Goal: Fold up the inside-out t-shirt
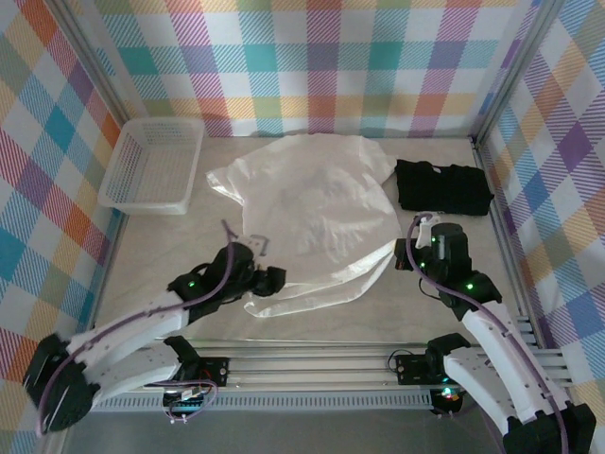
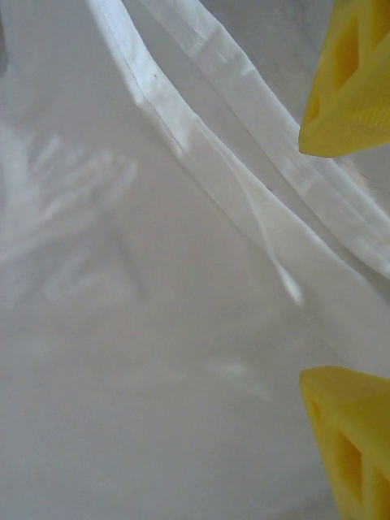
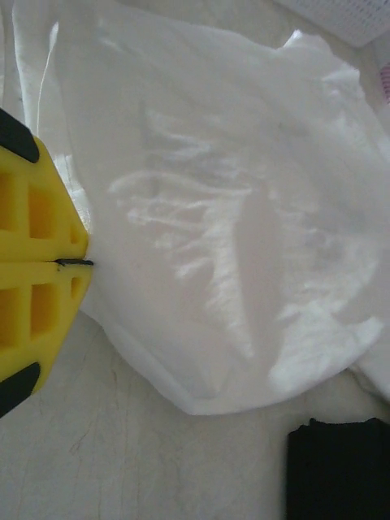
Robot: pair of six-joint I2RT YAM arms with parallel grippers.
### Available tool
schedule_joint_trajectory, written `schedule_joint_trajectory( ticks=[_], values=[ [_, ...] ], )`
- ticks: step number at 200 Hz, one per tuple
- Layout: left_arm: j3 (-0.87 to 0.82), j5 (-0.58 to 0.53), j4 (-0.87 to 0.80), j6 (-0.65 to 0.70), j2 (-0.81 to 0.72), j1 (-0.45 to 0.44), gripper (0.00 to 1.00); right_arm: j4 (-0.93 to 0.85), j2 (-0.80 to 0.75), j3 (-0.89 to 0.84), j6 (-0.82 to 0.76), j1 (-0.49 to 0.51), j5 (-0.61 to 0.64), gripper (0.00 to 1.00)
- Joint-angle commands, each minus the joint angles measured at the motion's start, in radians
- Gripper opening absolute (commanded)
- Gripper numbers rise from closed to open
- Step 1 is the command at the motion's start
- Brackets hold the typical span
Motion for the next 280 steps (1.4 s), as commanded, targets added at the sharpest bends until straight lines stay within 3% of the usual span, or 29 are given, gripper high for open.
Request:
schedule_joint_trajectory(
  ticks=[1,45,109,148,158,169,210,222,234,242,251,267,280],
  values=[
    [0.128,0.095,0.158,0.215,0.220,-0.059,0.70,-0.022,-0.032,0.066,-0.018,-0.004,-0.037,0.00],
    [0.355,0.243,0.194,0.342,0.593,-0.097,0.76,-0.059,-0.063,0.100,-0.027,-0.004,-0.034,0.00],
    [0.442,0.344,0.194,0.385,0.757,-0.094,0.70,-0.094,-0.075,0.133,-0.052,-0.004,-0.020,0.00],
    [0.419,0.352,0.221,0.352,0.763,-0.061,0.38,-0.096,-0.065,0.133,-0.068,-0.004,0.001,0.00],
    [0.411,0.352,0.235,0.343,0.751,-0.054,0.23,-0.094,-0.062,0.127,-0.067,-0.004,0.003,0.00],
    [0.406,0.350,0.237,0.335,0.733,-0.045,0.14,-0.089,-0.058,0.117,-0.064,-0.004,0.007,0.00],
    [0.385,0.346,0.234,0.267,0.590,-0.020,0.01,-0.111,0.007,0.076,-0.040,-0.004,0.152,0.00],
    [0.399,0.327,0.194,0.246,0.547,-0.018,0.00,-0.117,0.032,0.077,-0.025,-0.004,0.224,0.15],
    [0.428,0.308,0.133,0.222,0.515,-0.018,0.00,-0.093,0.025,0.079,-0.004,-0.004,0.265,0.37],
    [0.454,0.318,0.092,0.209,0.498,-0.018,0.00,-0.039,0.000,0.071,-0.009,0.000,0.208,0.51],
    [0.481,0.339,0.058,0.195,0.482,-0.017,0.00,0.072,-0.036,0.040,-0.036,0.013,0.056,0.69],
    [0.514,0.341,0.015,0.174,0.456,-0.017,0.00,0.212,-0.044,-0.002,-0.074,0.066,-0.136,0.72],
    [0.543,0.302,-0.031,0.168,0.446,-0.017,0.00,0.273,-0.026,-0.032,-0.131,0.150,-0.171,0.69]
  ],
)
